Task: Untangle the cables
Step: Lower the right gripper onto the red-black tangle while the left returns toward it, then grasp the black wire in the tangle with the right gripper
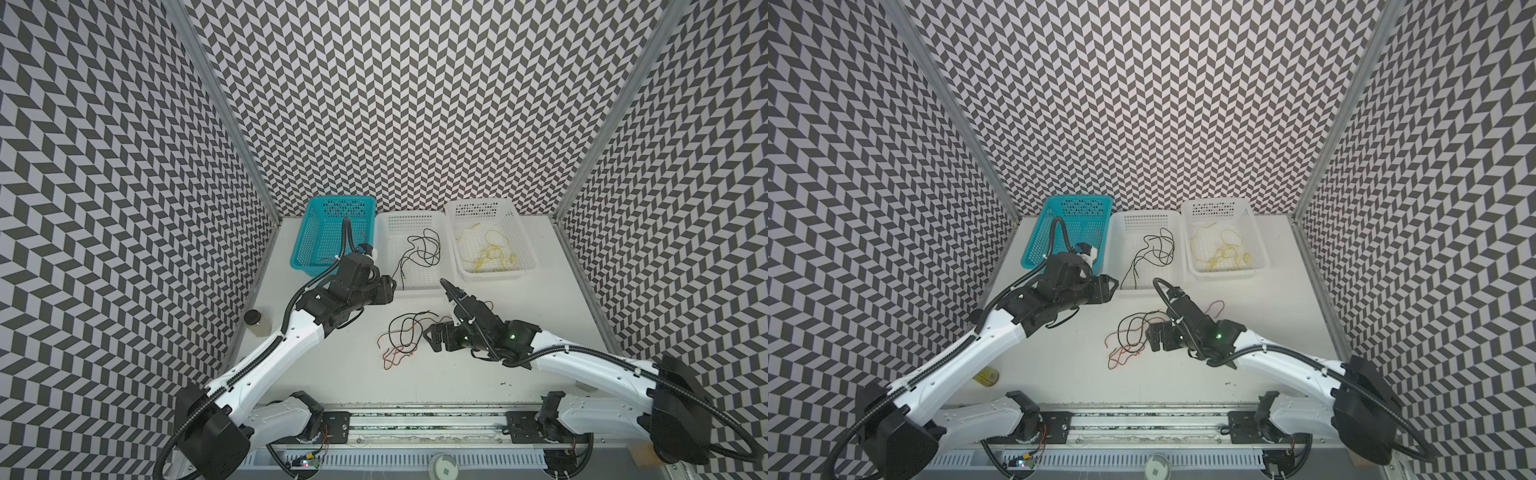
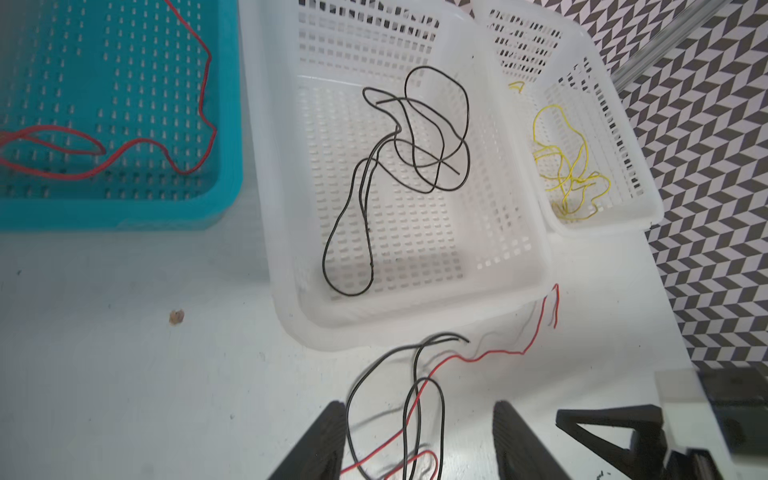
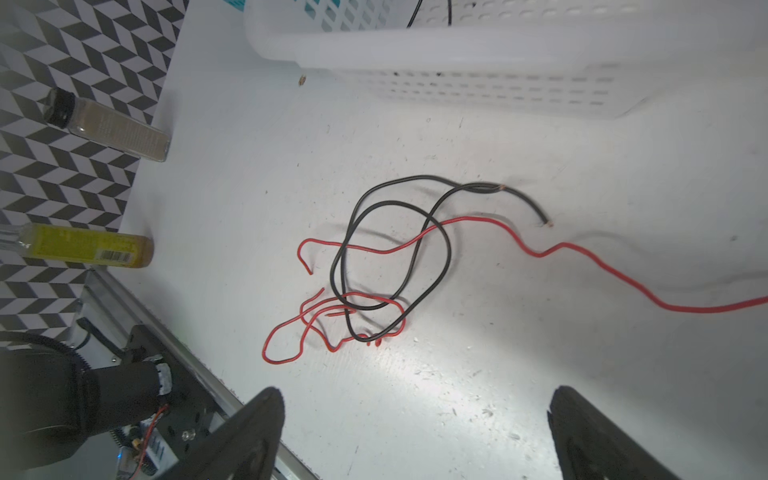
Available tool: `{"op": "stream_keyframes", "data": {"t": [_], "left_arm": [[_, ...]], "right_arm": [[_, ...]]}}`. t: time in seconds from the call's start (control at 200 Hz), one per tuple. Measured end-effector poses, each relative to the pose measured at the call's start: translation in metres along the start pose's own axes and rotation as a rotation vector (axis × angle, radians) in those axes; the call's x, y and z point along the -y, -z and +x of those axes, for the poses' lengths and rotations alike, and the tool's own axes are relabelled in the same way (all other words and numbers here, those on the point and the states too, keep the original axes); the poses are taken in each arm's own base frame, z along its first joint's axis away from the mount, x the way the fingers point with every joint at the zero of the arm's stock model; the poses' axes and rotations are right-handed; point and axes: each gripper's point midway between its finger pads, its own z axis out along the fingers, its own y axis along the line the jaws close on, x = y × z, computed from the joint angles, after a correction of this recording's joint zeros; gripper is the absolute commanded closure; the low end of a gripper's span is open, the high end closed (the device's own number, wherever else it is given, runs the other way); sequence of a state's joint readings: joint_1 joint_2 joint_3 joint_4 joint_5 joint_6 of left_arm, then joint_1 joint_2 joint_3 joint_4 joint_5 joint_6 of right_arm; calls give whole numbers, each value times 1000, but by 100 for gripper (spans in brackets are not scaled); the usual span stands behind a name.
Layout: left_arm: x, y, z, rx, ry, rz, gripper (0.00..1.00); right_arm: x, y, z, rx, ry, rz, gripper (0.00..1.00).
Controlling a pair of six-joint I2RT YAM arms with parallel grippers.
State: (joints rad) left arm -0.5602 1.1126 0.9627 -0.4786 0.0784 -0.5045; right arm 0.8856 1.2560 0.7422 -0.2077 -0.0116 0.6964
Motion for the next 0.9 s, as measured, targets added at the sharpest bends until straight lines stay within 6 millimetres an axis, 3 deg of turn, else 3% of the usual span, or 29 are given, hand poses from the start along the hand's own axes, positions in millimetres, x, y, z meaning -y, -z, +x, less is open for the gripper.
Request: {"op": "stream_keyframes", "data": {"t": [0.165, 0.2, 0.31, 0.511, 0.686, 0.696, 0.711, 0.721, 0.901], "left_arm": [[-24, 11, 44, 10, 27, -61, 37], [-31, 11, 54, 9, 37, -78, 26], [-50, 12, 78, 5, 67, -130, 25], [-69, 18, 92, 45, 114, -178, 24], [-82, 15, 113, 25, 148, -200, 23], [-83, 14, 115, 21, 150, -202, 20], [-84, 13, 117, 17, 151, -205, 4], [-85, 13, 118, 13, 154, -208, 1], [-93, 8, 132, -19, 164, -230, 0]], "right_arm": [[-19, -30, 13, -83, -30, -31, 7], [-24, -34, 13, -86, -31, -39, 9], [-34, -41, 8, -79, -32, -58, 13], [-45, -57, 0, -74, -39, -71, 25], [-44, -77, 5, -102, -54, -56, 33], [-43, -78, 5, -104, -56, -55, 34], [-43, -79, 6, -107, -56, -52, 34], [-43, -80, 6, -109, -57, -52, 35], [-42, -91, 9, -128, -58, -44, 46]]}}
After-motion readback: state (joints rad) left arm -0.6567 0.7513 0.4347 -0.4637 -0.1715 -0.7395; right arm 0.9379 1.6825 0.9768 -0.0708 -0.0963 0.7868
